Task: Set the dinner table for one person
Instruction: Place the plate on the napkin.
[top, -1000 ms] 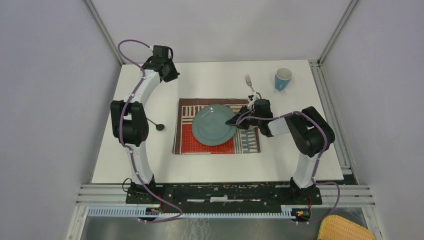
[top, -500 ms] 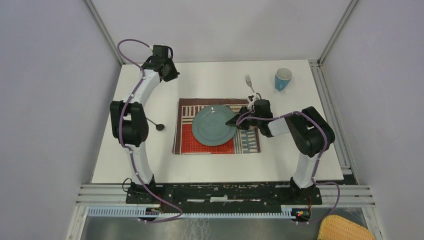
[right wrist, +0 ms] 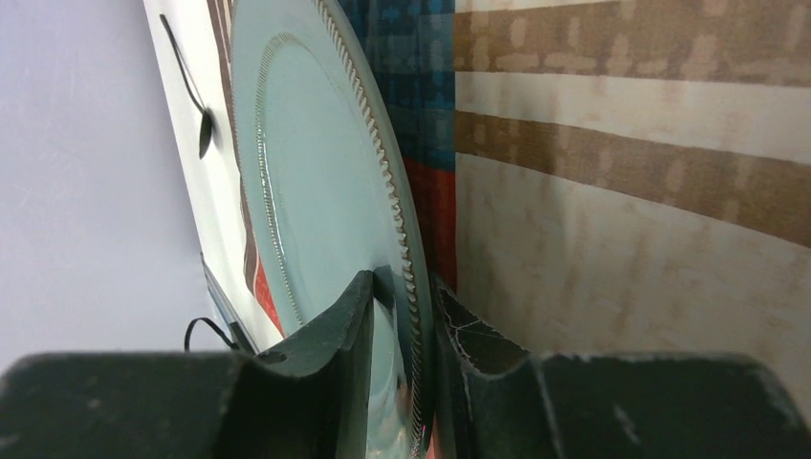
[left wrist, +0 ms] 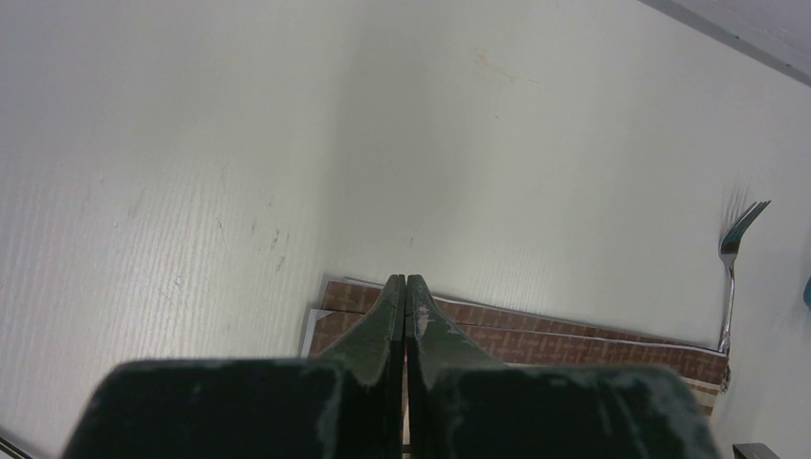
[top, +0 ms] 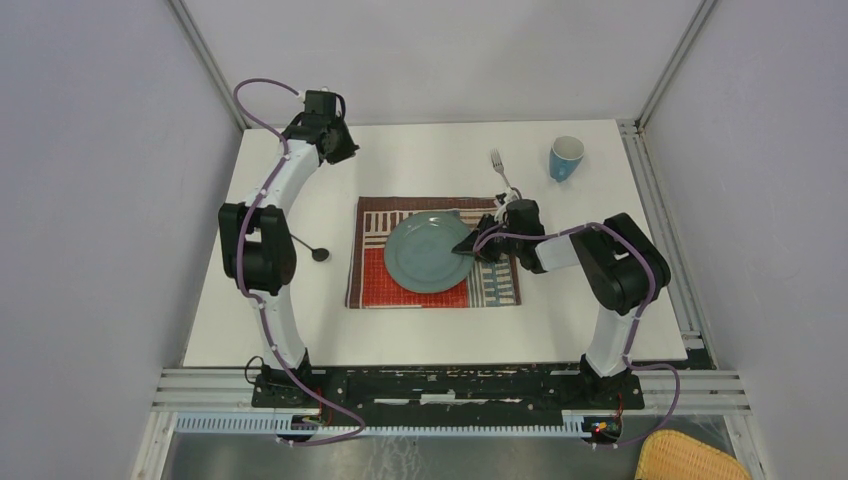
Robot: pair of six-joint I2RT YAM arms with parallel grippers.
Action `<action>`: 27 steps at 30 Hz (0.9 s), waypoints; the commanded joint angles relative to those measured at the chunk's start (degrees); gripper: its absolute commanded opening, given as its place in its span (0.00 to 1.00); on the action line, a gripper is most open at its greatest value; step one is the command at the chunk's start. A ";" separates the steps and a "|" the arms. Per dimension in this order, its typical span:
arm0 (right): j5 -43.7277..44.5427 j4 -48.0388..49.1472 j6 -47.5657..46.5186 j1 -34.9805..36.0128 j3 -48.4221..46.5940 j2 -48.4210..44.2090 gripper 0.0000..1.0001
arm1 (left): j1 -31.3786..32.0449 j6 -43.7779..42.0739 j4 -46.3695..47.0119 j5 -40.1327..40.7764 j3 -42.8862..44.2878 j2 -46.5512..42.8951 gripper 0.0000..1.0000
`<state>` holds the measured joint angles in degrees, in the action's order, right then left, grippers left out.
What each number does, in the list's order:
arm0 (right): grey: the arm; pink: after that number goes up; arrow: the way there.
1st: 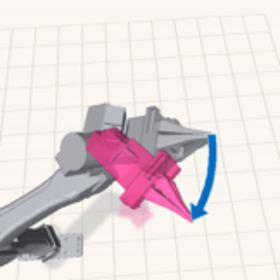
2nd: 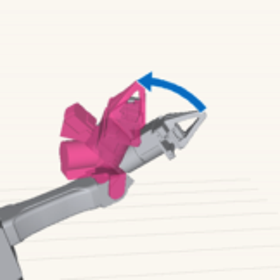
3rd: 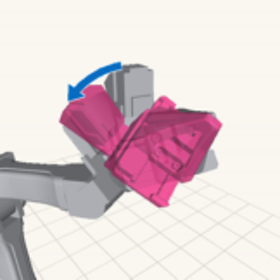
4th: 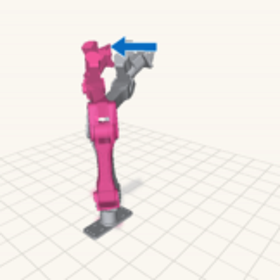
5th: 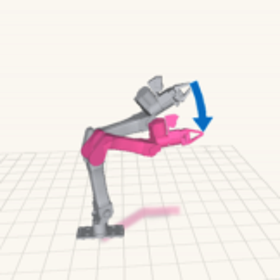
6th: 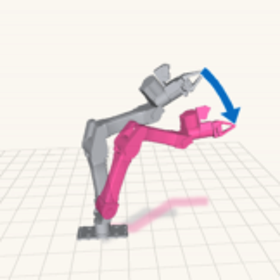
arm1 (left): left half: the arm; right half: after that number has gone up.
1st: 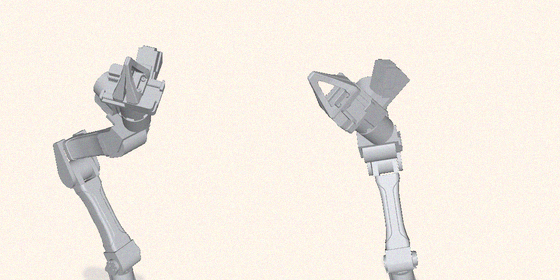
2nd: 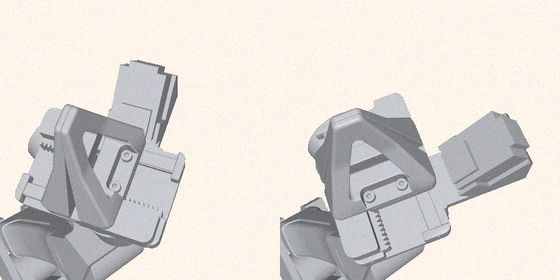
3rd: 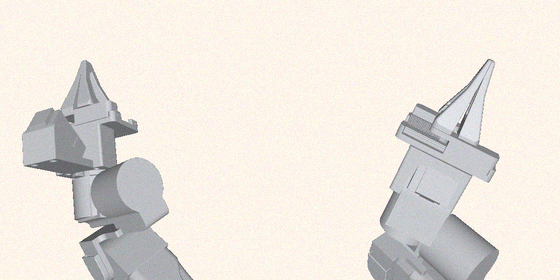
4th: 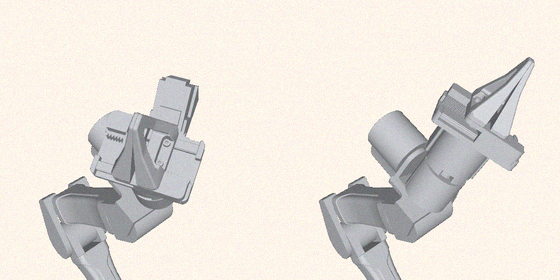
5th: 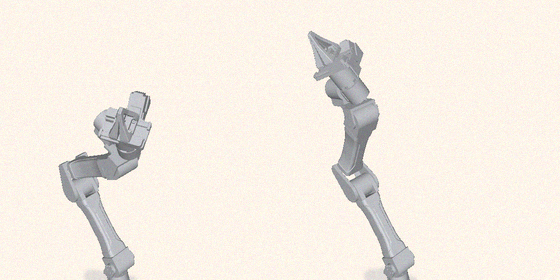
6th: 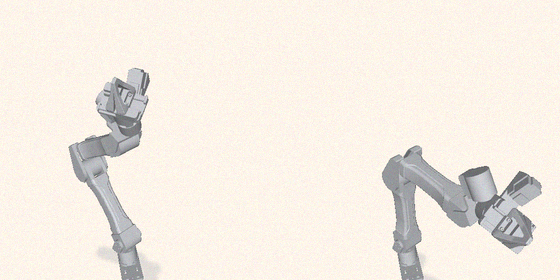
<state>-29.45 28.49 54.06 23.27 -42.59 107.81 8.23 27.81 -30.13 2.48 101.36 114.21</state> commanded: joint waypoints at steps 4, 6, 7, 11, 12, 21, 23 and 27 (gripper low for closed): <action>5.76 -12.12 -6.79 0.20 -1.77 -2.69 0.33 | 0.26 -0.48 1.65 0.03 -0.52 -3.50 0.03; 7.67 -16.01 -7.91 0.23 -2.85 -3.43 0.35 | 0.21 -0.48 1.65 0.01 -0.55 -3.48 0.03; 8.55 -17.93 -8.46 0.23 -3.64 -3.86 0.36 | 0.25 -0.44 1.65 -0.03 -0.55 -3.43 0.03; 11.58 -24.46 -9.95 0.20 -5.69 -4.93 0.39 | 0.21 -0.31 1.87 -0.20 -0.78 -3.51 0.03; 12.21 -25.59 -10.20 0.20 -5.93 -5.31 0.39 | 0.26 -0.26 1.98 -0.24 -0.89 -3.59 0.03; 15.15 -30.67 -10.18 0.26 -7.24 -6.53 0.43 | 0.22 -0.30 2.00 -0.32 -0.99 -3.77 0.03; 15.27 -31.83 -10.69 0.23 -8.04 -6.77 0.44 | 0.26 -0.30 2.00 -0.31 -0.99 -3.74 0.03; 17.57 -35.63 -12.02 0.21 -9.85 -7.87 0.44 | 0.23 -0.30 2.00 -0.46 -0.90 -3.82 0.03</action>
<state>-19.09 1.67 45.78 23.92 -50.74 101.69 8.23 27.81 -29.91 2.44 100.22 113.93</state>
